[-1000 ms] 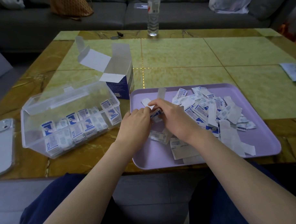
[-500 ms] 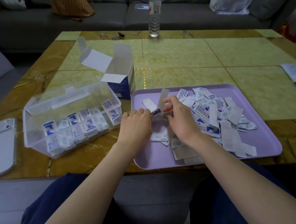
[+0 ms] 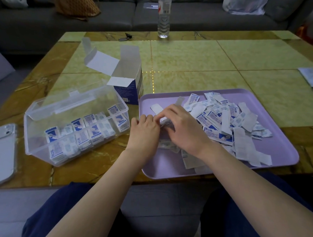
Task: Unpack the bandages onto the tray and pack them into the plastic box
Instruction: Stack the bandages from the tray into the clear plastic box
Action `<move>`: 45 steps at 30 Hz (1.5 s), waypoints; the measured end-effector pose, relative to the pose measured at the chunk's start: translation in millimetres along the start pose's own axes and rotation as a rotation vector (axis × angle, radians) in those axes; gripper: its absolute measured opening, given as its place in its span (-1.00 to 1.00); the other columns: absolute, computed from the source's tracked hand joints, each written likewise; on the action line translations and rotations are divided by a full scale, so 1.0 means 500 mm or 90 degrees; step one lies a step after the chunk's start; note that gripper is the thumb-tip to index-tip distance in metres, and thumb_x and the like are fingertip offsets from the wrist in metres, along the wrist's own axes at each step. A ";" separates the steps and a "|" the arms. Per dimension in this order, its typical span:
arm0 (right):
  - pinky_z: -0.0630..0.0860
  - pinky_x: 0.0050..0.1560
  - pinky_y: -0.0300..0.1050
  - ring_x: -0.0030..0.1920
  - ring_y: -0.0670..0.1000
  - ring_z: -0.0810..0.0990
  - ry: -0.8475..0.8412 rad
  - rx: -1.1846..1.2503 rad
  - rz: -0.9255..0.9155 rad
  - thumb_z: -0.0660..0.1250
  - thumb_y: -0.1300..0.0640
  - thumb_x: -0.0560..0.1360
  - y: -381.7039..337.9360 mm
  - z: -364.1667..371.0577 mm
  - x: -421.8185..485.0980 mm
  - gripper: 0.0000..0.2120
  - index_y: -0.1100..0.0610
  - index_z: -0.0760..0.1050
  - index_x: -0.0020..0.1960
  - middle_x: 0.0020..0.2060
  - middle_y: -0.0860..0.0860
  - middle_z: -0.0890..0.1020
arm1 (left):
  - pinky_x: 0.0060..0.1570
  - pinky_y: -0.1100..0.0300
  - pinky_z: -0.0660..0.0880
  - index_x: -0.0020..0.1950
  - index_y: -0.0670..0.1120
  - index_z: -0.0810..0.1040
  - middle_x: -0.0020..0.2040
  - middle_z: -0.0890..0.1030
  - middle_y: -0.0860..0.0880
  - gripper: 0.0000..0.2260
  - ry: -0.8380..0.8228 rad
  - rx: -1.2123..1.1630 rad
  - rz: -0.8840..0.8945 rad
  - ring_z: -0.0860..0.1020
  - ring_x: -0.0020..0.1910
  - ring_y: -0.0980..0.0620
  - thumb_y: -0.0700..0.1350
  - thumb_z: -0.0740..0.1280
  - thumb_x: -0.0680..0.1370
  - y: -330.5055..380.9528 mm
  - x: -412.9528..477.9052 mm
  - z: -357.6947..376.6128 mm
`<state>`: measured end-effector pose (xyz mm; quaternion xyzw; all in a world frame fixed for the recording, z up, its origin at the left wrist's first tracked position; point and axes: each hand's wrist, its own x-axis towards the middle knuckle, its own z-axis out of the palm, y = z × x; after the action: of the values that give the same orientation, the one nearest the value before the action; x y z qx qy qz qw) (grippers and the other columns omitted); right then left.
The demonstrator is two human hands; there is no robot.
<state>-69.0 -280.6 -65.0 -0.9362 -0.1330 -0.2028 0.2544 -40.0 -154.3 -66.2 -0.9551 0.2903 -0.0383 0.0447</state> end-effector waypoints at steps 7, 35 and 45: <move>0.43 -0.12 -0.09 -0.09 0.06 0.53 0.004 -0.019 0.116 0.37 0.22 0.45 0.012 -0.010 -0.002 -0.97 0.14 0.58 -0.12 -0.19 0.00 0.62 | 0.04 0.06 0.24 0.14 -0.10 0.26 0.13 0.43 -0.07 -0.90 0.010 -0.044 -0.015 0.38 0.11 -0.10 -0.18 0.07 0.62 -0.003 -0.001 0.000; 0.35 0.13 -0.14 0.23 0.07 0.40 -0.035 -0.078 0.296 0.21 0.45 0.45 0.065 -0.025 0.000 -0.60 0.16 0.45 0.23 0.17 0.08 0.50 | 0.11 0.06 0.24 0.24 -0.08 0.24 0.15 0.37 -0.09 -0.79 0.037 -0.029 0.030 0.33 0.12 -0.10 -0.20 0.05 0.61 -0.003 -0.003 0.012; 0.24 0.17 -0.45 0.22 0.02 0.46 0.015 0.141 0.269 0.07 0.51 0.46 0.027 0.005 0.007 -0.59 0.26 0.42 0.23 0.18 0.13 0.52 | 0.11 0.06 0.24 0.24 -0.09 0.24 0.16 0.35 -0.09 -0.75 0.032 -0.015 0.020 0.32 0.13 -0.10 -0.23 0.11 0.57 -0.002 -0.004 0.010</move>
<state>-60.5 -290.3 -71.2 -0.9073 0.0476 -0.1397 0.3937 -40.6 -151.9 -71.4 -0.9496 0.3067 -0.0585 0.0269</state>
